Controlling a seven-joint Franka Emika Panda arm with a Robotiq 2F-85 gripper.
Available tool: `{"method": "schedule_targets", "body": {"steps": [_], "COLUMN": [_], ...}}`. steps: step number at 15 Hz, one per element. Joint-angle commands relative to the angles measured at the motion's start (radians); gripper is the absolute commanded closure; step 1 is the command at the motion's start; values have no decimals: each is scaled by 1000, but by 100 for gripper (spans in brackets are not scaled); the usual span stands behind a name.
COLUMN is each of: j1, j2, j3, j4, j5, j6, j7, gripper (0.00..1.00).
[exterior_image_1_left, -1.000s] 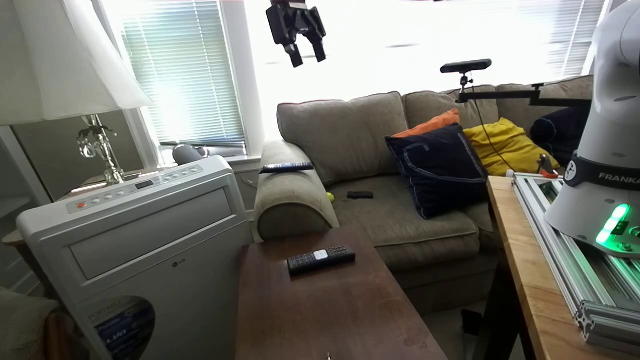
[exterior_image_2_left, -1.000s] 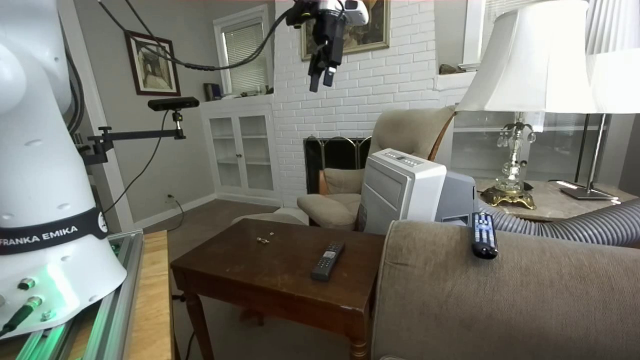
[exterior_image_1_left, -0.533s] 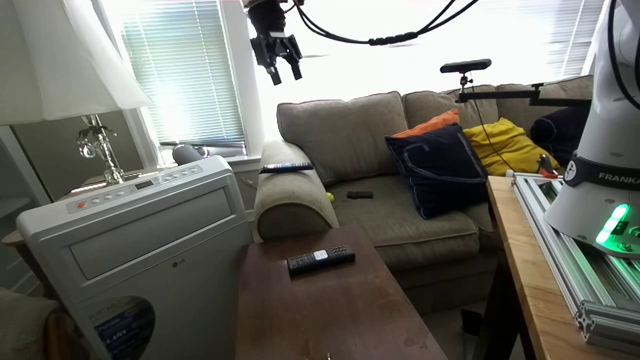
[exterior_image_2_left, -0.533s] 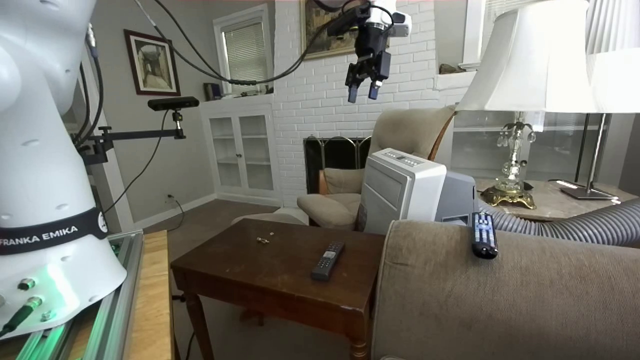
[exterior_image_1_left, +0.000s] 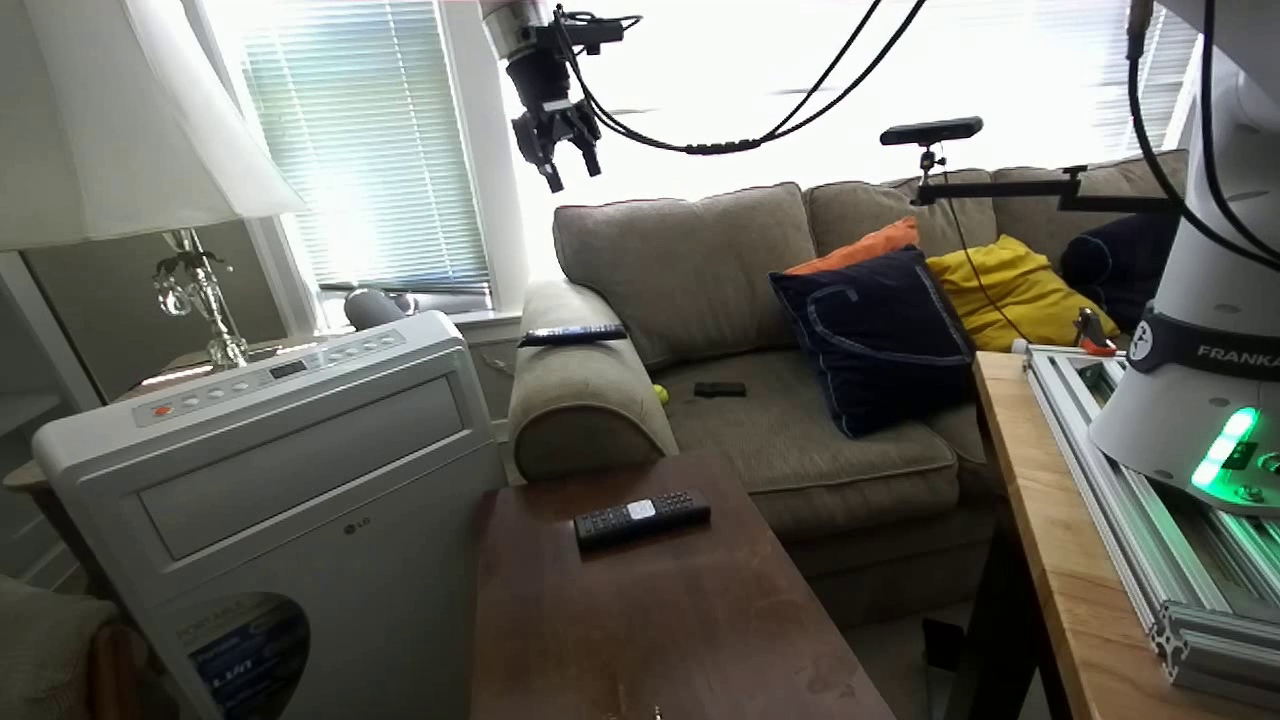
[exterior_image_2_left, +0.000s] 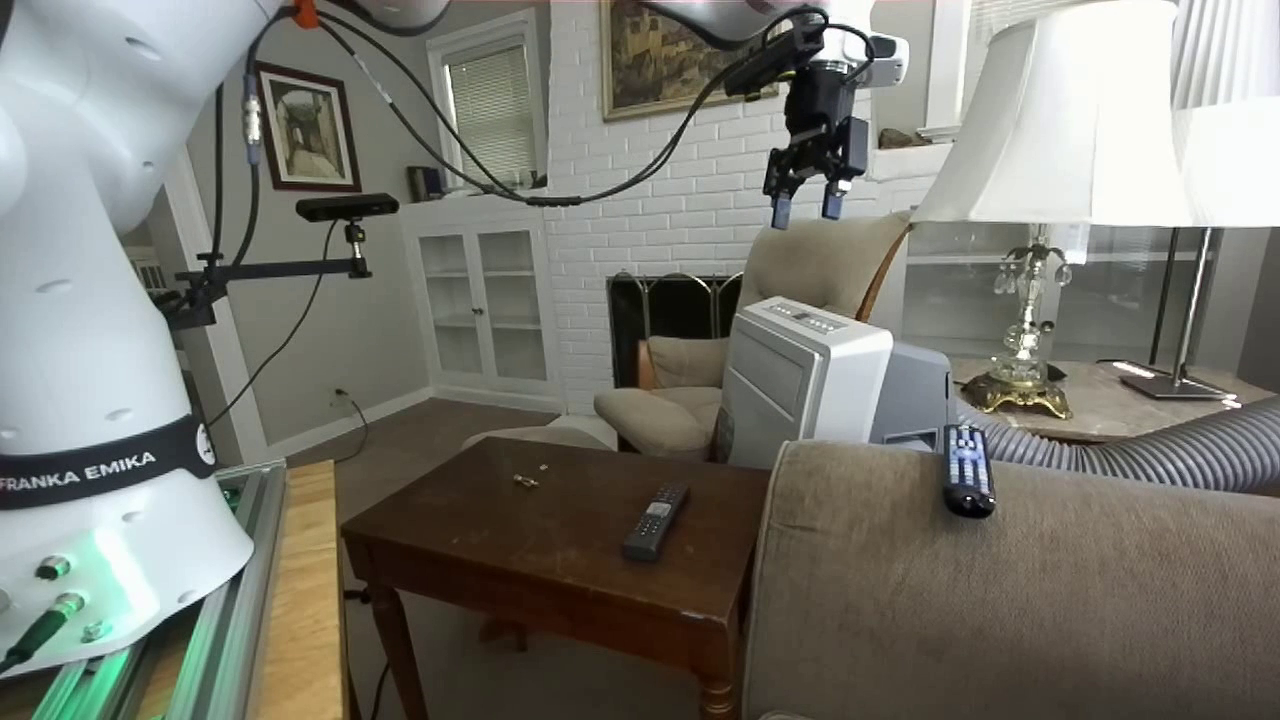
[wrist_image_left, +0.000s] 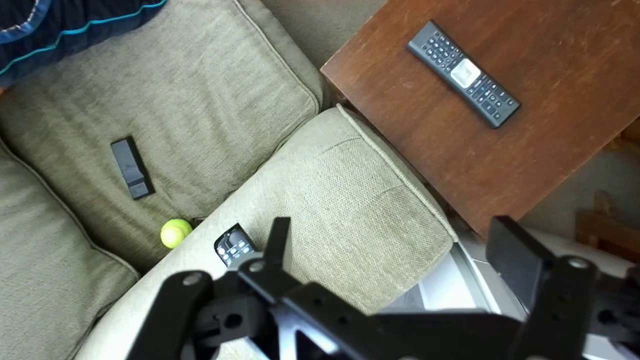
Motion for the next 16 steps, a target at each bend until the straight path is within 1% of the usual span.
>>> {"method": "schedule_targets", "body": {"steps": [1,6,7,9,12,13,14,16], "j1": [0,5,0,-14,-55,-71,-86,-126], "j2": [7,10,-10,-13,58,90,120,189], "j3": [0,0,1,8,24,26,28,38], "j4": [11,27,-5,-21,45,85,118,198], "j5": [0,0,5,24,59,57,57,58], "j6": [-3,-11,21,75,170,180,180,138], "j7": [0,1,0,-10,-72,-111,-144,-235], "gripper": [0,0,0,0,0,0,0,0]}}
